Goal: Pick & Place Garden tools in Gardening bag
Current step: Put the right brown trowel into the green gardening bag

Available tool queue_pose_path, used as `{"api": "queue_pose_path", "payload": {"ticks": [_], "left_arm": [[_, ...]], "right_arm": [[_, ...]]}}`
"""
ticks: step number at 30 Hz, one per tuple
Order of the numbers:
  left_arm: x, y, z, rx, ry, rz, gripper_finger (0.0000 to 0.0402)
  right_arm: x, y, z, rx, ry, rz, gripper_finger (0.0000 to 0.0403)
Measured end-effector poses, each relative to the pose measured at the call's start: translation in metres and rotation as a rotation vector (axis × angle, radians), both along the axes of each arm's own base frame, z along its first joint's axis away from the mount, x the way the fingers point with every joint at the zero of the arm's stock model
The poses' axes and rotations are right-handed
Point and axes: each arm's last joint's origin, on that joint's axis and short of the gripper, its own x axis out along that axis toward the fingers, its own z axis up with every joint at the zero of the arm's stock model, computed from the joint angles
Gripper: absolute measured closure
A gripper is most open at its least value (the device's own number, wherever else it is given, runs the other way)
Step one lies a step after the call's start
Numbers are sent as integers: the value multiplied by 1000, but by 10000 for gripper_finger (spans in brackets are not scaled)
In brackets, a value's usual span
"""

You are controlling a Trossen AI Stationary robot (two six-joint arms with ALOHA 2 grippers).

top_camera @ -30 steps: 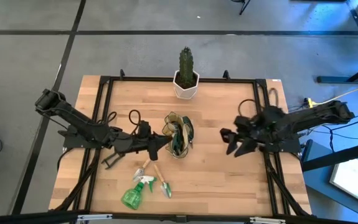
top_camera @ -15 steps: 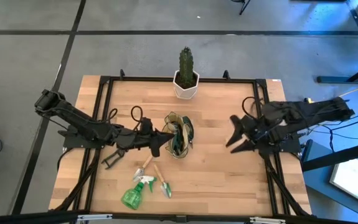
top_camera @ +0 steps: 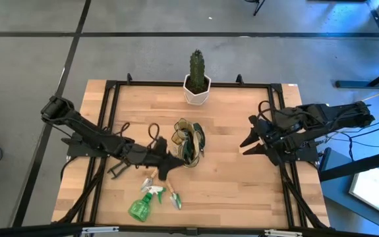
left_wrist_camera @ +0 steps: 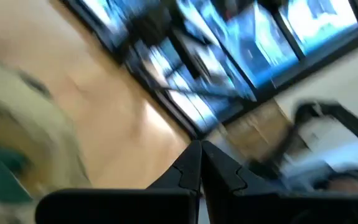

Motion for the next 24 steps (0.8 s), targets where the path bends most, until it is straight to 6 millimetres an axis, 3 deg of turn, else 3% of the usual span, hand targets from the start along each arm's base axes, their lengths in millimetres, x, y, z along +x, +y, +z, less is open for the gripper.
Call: {"api": "queue_pose_path", "payload": {"ticks": [9,15,24], "left_arm": [[-8,-16,-7,-66,83,-108,398],[-15,-16,-27,-91,333,-301,398],[-19,-14,-37,94,409,-432,398]], "right_arm": [[12,6,-8,61,82,-34,254],[19,14,-12,133,131,-77,254],[27,21,-11,136,81,-202,253]]}}
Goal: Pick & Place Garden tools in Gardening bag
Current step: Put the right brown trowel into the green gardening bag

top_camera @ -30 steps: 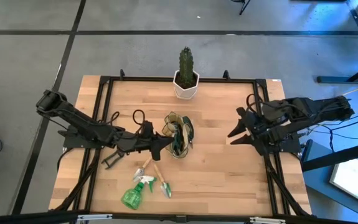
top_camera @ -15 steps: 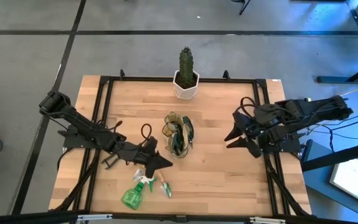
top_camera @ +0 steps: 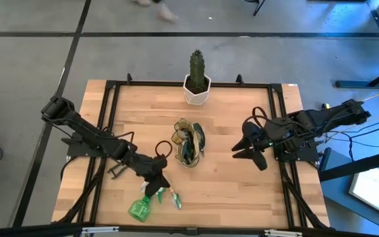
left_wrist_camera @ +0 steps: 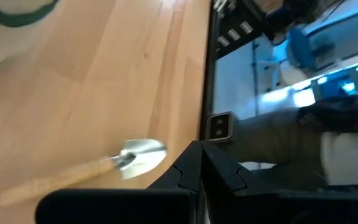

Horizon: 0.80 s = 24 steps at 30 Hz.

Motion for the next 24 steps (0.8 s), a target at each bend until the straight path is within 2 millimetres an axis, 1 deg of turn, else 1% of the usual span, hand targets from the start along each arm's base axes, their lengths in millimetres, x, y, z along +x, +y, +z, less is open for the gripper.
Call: {"api": "queue_pose_path", "payload": {"ticks": [3,6,8,10,13,18,21,24], "left_arm": [[2,3,0,26,-21,-30,398],[5,5,4,13,-38,-114,398],[10,5,8,4,-41,-161,398],[16,4,12,43,-26,-192,398],[29,2,15,150,16,-250,398],[49,-6,6,340,149,-401,398],[58,-11,0,367,146,-485,395],[62,-13,-8,378,150,-530,382]], "right_arm": [[2,0,1,0,-15,-50,253],[3,0,2,-1,-32,-61,253],[3,0,2,-1,-36,-64,253],[3,-1,2,-7,-35,-74,253],[3,-2,2,-13,-39,-87,253],[3,-2,2,-20,-38,-96,253],[4,-2,2,-27,-41,-110,253],[4,-2,2,-27,-42,-110,253]]}}
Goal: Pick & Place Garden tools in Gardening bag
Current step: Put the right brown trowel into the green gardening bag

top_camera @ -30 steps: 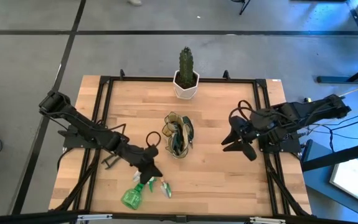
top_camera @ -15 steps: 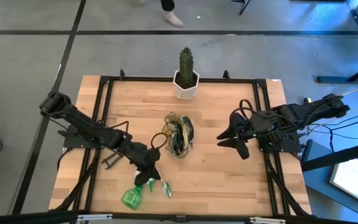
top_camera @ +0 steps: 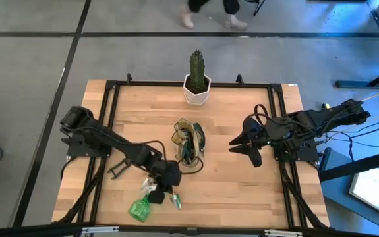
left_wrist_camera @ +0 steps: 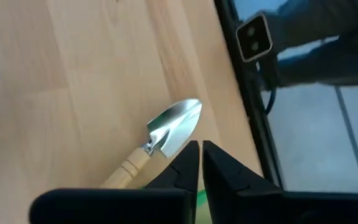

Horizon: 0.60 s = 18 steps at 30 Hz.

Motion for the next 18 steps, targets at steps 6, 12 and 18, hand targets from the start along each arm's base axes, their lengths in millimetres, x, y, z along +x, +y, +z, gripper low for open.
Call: {"api": "queue_pose_path", "payload": {"ticks": [6,12,18], "left_arm": [[-4,2,-7,76,35,-60,317],[-7,-3,-8,179,-17,-94,241],[-7,-6,-10,318,-96,-160,190]], "right_arm": [[0,-1,0,7,-1,-33,253],[0,-1,0,10,0,-35,253],[0,-1,0,12,0,-44,254]]}}
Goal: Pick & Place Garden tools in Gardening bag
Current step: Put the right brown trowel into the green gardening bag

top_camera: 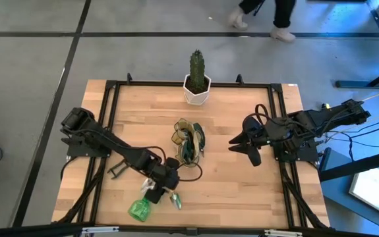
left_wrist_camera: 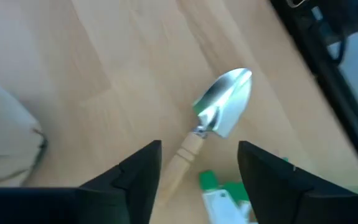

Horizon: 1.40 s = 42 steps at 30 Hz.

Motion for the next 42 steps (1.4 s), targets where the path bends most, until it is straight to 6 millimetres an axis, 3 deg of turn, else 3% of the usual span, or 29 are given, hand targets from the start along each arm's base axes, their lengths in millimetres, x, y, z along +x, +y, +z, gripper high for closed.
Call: {"api": "queue_pose_path", "payload": {"ticks": [10,21,27,35,42], "left_arm": [[0,8,-6,57,4,35,179],[-7,-1,-8,81,13,86,180],[-1,-4,-13,113,-29,-1,180],[8,-6,-38,123,43,-62,180],[13,-10,-43,120,59,-106,180]], "right_arm": [[0,-1,0,-3,-5,-49,254],[0,-1,0,6,-3,-55,254],[0,-1,0,6,-3,-55,254],[5,0,-4,-4,14,-53,254],[12,3,-10,-15,43,-52,254]]}}
